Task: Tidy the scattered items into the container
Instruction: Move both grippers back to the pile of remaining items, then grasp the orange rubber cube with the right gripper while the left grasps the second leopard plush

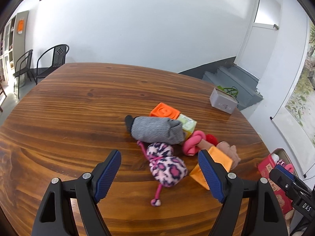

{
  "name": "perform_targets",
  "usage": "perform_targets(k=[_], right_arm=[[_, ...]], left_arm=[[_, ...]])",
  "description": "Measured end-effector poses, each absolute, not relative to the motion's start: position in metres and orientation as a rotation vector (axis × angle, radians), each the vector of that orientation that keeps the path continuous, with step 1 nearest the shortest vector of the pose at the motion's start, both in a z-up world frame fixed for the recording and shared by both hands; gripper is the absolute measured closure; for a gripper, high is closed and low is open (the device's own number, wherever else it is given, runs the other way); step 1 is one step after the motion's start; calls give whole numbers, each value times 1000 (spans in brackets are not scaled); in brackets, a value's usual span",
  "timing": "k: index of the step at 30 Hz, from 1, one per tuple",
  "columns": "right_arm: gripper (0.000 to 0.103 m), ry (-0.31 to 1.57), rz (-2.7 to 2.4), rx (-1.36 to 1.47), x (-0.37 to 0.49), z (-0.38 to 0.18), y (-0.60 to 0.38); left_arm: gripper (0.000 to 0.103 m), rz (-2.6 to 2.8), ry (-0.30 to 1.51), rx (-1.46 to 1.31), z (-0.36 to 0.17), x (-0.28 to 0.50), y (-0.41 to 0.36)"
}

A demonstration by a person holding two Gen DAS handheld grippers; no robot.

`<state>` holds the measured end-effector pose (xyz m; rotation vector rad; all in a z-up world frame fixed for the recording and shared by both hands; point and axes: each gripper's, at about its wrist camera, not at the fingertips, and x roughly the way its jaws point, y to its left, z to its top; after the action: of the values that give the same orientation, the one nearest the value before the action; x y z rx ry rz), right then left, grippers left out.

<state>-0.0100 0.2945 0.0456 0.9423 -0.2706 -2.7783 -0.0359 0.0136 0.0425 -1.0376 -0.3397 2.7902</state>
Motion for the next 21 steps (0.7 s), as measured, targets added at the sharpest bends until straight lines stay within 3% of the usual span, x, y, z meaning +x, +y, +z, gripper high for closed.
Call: perform_targets(k=[10,21], right_arm=[[25,-125,-2641,998,-34,27,250],[25,-128,-2565,1065,-65,4,242]], left_arm=[[21,2806,-384,-1062,36,-33,-7],[21,2777,-360,-1090,30,-32,-1]])
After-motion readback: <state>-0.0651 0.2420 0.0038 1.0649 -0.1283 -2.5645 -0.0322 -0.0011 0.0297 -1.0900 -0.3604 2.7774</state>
